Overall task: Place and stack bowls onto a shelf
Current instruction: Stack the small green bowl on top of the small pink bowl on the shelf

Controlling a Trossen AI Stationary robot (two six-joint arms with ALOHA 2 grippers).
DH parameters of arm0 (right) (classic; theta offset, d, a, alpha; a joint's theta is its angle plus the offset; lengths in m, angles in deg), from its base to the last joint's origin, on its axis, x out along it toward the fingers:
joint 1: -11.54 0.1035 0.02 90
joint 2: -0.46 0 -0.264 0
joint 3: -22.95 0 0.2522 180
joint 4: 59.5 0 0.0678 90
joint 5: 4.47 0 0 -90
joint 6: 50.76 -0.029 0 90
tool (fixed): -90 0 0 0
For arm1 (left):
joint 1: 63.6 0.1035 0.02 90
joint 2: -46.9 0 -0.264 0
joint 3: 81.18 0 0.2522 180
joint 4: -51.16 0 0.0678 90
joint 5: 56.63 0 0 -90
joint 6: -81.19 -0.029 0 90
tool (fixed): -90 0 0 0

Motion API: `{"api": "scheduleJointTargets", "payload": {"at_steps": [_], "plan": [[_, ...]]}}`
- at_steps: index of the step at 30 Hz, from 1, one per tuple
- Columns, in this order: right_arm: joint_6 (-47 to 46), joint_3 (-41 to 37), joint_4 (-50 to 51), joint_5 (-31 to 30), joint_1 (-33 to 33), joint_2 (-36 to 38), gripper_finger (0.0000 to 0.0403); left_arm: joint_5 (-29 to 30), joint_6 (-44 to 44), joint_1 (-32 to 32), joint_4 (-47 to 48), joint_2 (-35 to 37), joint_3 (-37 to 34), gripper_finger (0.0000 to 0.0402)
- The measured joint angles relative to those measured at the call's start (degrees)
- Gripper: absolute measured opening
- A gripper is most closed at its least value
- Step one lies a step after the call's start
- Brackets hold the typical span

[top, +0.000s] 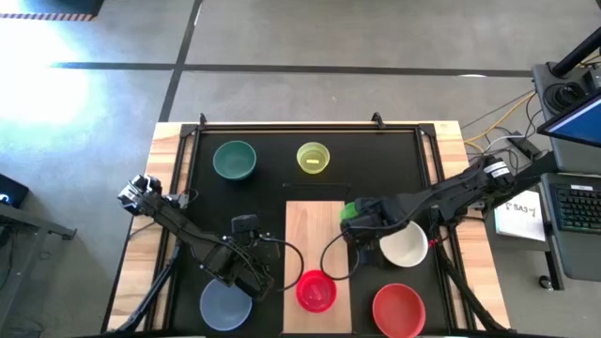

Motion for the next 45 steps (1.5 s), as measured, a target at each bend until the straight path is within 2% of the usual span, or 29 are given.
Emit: {"api": "scheduleJointTargets", "payload": {"at_steps": [5,13,21,30,45], "plan": [[5.5,4.1,-1.1,-0.2,3.5,0.0,0.0008,0.0,0.1,0.0,0.0,0.0,0.0,0.0247],[19.6,3.2,-16.5,1.9,11.0,-0.1,0.0008,0.0,0.1,0.0,0.0,0.0,0.0,0.0247],[26.5,2.3,-30.1,1.7,14.0,-0.4,0.0008,0.1,0.1,0.0,-0.3,0.0,0.0,0.0247],[27.5,2.0,-36.4,1.3,14.2,-6.4,0.0008,0.1,0.3,-0.1,-0.4,0.0,0.0,0.0247],[24.0,2.1,-36.6,1.8,14.4,-9.2,0.0010,0.0,0.3,-0.2,-0.7,0.0,0.0,0.0247]]}}
